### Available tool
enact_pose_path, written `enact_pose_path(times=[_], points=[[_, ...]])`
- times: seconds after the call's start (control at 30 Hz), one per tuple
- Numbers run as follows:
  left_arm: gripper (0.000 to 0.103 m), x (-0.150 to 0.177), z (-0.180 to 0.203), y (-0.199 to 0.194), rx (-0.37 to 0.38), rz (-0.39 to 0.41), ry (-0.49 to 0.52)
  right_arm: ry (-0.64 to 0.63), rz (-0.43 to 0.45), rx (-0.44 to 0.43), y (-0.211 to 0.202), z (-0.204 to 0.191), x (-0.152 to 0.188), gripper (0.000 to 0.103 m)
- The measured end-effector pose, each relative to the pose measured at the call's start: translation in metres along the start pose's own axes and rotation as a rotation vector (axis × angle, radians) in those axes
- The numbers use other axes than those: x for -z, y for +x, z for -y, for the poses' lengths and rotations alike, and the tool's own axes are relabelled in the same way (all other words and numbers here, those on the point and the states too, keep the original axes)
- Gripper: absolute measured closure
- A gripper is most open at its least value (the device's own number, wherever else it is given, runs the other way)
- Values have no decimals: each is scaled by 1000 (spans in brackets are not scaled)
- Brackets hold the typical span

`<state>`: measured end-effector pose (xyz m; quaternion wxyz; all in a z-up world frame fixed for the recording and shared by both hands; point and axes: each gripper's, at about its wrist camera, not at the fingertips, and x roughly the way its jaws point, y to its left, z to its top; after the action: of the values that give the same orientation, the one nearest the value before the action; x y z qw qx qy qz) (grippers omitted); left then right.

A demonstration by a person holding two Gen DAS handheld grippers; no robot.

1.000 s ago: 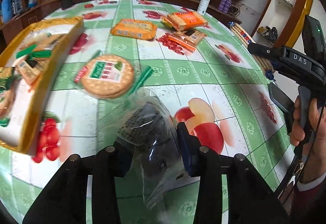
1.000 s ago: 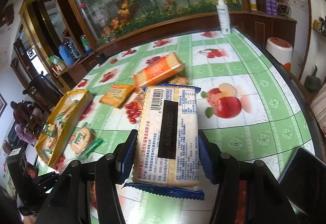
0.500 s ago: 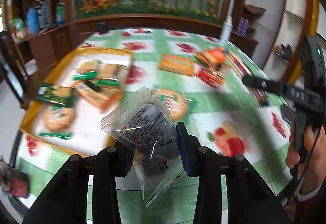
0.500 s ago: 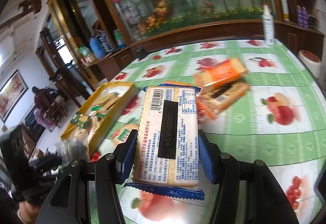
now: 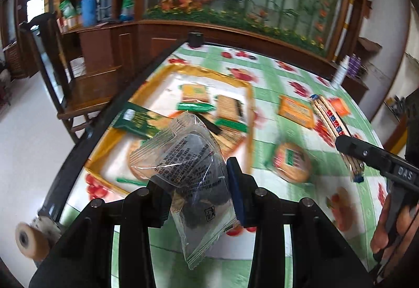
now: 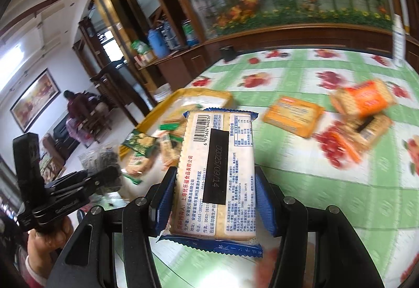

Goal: Organize snacks
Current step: 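Carry both packs over the white tray and release them inside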

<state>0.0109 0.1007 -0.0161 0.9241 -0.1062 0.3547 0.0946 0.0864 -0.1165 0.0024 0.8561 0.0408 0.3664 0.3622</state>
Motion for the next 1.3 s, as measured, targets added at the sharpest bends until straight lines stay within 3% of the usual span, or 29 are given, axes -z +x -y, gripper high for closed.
enact_pose_path(times=[0.23, 0.43, 0.87, 0.9, 0.97, 1.0, 1.03, 1.17, 1.23, 1.3], points=[[67, -18, -19, 30, -20, -20, -42, -45, -45, -73, 69, -46, -33, 46], [67, -16, -23, 56, -37, -59, -53, -70, -104, -78, 129, -71, -42, 46], [66, -10, -15, 75, -32, -116, -39, -32, -138, -50, 174, -60, -54, 43], [64, -11, -15, 75, -28, -122, -41, -27, -142, -57, 175, -59, -55, 43], [50, -12, -16, 76, -32, -137, -56, -20, -136, -62, 172, -57, -56, 38], [24, -12, -17, 75, -38, -137, -61, -19, -124, -59, 168, -56, -57, 36], [11, -12, -17, 73, -39, -130, -63, -15, -120, -57, 165, -55, -57, 36], [9, -15, -18, 65, -40, -114, -91, 12, -92, -53, 146, -43, -57, 28], [0, -15, -16, 60, -47, -104, -93, 39, -82, -48, 135, -31, -55, 26], [0, -16, -14, 57, -54, -96, -85, 64, -69, -42, 124, -20, -54, 26]])
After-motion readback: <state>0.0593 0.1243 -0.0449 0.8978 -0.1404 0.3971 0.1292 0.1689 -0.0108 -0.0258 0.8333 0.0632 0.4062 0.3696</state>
